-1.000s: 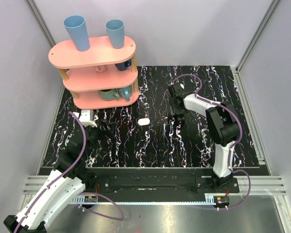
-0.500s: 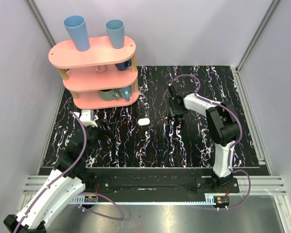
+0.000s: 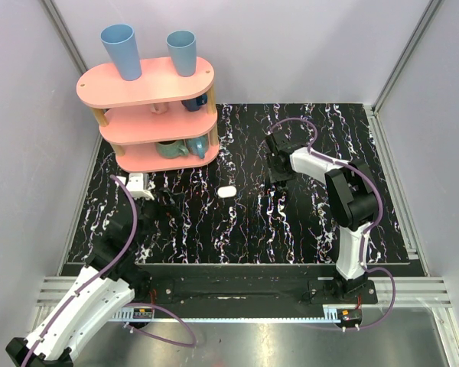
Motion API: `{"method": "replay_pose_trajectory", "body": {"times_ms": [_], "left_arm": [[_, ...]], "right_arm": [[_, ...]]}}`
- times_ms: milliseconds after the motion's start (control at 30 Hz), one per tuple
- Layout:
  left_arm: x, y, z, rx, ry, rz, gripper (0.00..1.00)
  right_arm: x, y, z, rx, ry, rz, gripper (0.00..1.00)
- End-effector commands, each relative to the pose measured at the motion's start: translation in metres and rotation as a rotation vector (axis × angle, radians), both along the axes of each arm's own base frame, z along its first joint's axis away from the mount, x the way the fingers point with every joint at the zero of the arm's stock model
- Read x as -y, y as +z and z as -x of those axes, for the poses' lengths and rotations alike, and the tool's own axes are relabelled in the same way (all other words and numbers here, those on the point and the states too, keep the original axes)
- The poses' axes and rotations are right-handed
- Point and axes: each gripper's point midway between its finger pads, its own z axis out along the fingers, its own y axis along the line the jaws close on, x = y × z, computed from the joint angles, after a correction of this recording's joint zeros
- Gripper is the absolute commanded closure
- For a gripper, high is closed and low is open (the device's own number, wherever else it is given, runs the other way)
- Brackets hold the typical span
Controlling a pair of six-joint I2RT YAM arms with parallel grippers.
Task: Insert the wireless bluetooth earbuds into the charging case
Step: Pick up the charging case from the center of the board, then pass from the right arm to the left
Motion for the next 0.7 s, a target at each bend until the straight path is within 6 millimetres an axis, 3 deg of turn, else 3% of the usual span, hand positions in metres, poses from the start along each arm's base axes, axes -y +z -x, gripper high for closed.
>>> {"method": "replay_pose_trajectory", "body": {"times_ms": [0, 167, 233, 267, 300, 367, 400, 500, 667], "left_arm": [[0.005, 0.012, -0.003, 0.061, -0.022, 0.023, 0.04], [0.018, 0.019, 0.0, 0.116, -0.095, 0.065, 0.01], [0.023, 0.03, 0.0, 0.17, -0.117, 0.103, 0.01], [0.027, 0.023, 0.001, 0.171, -0.141, 0.114, 0.01], [0.03, 0.036, 0.0, 0.236, -0.154, 0.147, 0.01], [0.04, 0.028, 0.003, 0.264, -0.209, 0.17, 0.01], [0.043, 0.041, 0.002, 0.326, -0.222, 0.202, 0.01], [0.051, 0.042, 0.0, 0.371, -0.252, 0.23, 0.01], [0.066, 0.048, -0.006, 0.445, -0.264, 0.21, 0.01]], "right_arm": [[-0.024, 0.037, 0.005, 0.064, -0.121, -0.21, 0.75], [-0.046, 0.077, 0.008, 0.141, -0.264, -0.467, 0.86], [-0.052, 0.097, 0.012, 0.16, -0.316, -0.563, 0.85], [-0.055, 0.103, 0.014, 0.168, -0.33, -0.603, 0.85], [-0.06, 0.116, 0.018, 0.186, -0.332, -0.67, 0.85], [-0.07, 0.132, 0.024, 0.187, -0.393, -0.791, 0.85], [-0.075, 0.145, 0.029, 0.21, -0.388, -0.848, 0.85], [-0.084, 0.171, 0.035, 0.237, -0.416, -0.941, 0.85], [-0.102, 0.2, 0.051, 0.239, -0.433, -1.072, 0.86]]}}
